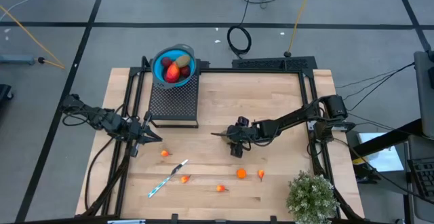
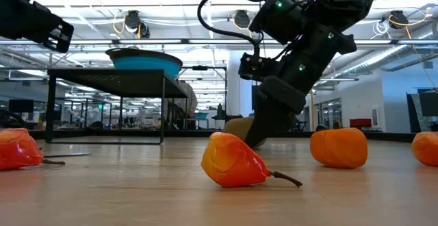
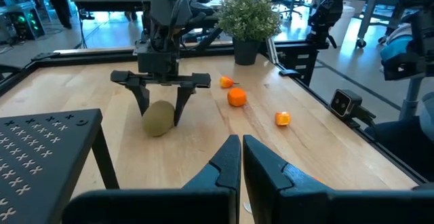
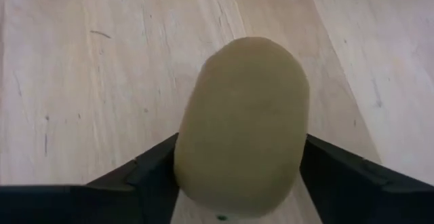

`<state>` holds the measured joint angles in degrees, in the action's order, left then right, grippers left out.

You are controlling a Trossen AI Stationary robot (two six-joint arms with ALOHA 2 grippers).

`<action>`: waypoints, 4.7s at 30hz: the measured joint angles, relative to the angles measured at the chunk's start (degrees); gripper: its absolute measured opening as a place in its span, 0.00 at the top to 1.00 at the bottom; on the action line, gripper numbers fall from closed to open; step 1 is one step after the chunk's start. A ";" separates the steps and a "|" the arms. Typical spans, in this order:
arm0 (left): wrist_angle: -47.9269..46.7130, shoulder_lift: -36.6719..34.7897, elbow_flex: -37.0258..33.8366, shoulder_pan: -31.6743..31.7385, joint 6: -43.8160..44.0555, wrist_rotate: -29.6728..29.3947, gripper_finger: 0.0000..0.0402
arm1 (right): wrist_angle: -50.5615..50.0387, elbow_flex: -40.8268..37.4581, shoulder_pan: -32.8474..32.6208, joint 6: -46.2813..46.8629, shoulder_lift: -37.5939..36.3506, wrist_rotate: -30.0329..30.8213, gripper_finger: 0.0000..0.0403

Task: Pick & Place Fruit
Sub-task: Put the kiwi into the blue strainer bowl on the shelf

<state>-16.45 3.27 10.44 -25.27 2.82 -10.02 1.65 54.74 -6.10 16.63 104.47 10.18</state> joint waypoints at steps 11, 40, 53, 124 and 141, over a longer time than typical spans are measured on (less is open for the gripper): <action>-0.01 0.00 0.00 0.00 0.37 -0.01 0.95 | 0.24 0.00 -0.01 0.41 0.00 -1.49 0.54; 0.03 0.09 0.00 0.01 2.22 -0.02 0.95 | 6.90 0.00 -12.40 -26.54 -20.98 -17.74 0.53; 0.02 0.09 0.00 0.01 2.17 -0.02 0.95 | 13.79 0.00 -21.52 -39.84 -21.14 -17.93 0.52; 3.93 0.09 0.00 0.01 3.00 -0.39 0.95 | 76.06 -25.99 -33.27 -48.89 -25.35 26.25 0.53; 22.41 5.20 0.00 0.00 3.71 -14.36 0.95 | 67.64 -25.97 -15.87 -45.37 -24.90 45.52 0.54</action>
<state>5.96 8.47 10.44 -25.27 6.54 -24.38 69.29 28.77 -21.97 -28.74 79.57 55.71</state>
